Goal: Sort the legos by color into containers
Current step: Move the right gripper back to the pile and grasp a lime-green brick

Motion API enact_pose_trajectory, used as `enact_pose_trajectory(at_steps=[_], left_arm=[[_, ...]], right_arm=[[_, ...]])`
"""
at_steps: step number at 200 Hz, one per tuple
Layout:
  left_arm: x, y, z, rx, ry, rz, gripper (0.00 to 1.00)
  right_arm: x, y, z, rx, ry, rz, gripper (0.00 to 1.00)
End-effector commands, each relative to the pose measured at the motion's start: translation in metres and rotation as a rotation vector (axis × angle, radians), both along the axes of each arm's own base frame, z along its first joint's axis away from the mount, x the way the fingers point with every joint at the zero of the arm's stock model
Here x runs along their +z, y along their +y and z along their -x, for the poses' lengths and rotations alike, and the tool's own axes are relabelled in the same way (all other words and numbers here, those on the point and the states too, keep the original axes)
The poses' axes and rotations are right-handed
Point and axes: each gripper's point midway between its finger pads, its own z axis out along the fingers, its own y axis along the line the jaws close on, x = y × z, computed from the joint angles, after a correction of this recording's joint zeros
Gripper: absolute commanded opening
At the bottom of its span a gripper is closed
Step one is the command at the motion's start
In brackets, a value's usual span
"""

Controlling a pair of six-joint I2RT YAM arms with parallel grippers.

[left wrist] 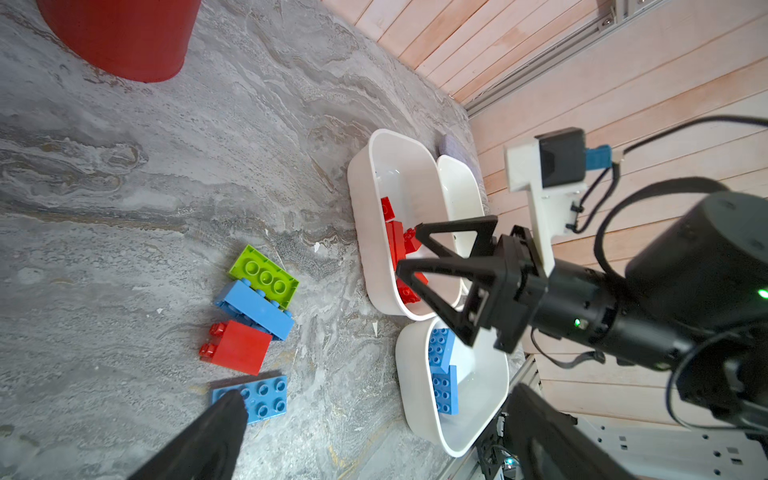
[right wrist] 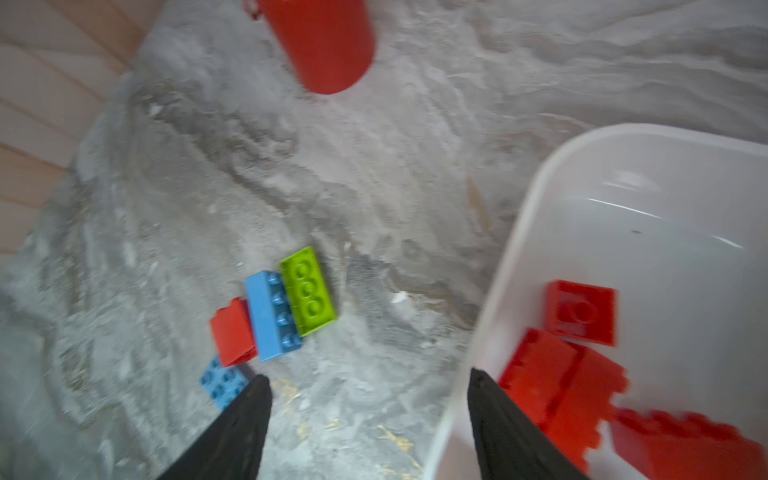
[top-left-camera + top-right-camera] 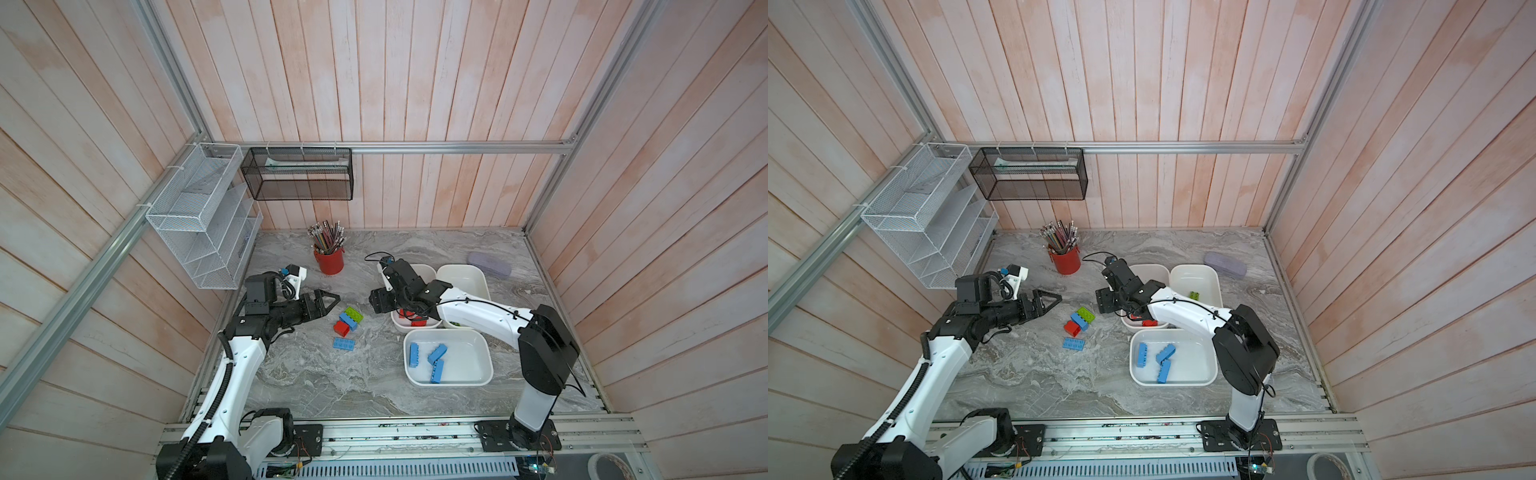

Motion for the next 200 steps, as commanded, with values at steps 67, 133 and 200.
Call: enact_pose_trajectory(at_steps=[67, 133, 200], left_arm=[[0.002, 0.010, 0.005, 0.043, -0.020, -0.059, 1.00], [-0.003, 0.010, 0.005, 0.034, -0.009, -0.061, 1.00], [-0.008, 0.011, 0.007, 0.032, 0.001, -0.075, 1.00]], right_arm=[[-0.066, 0.050, -0.007, 0.156, 0.018, 0.161, 0.64], [-0.097, 0.059, -0.009, 0.219, 0.056, 0.214, 0.66], [-0.113, 0.072, 0.000, 0.279, 0.088, 0.225, 0.67]])
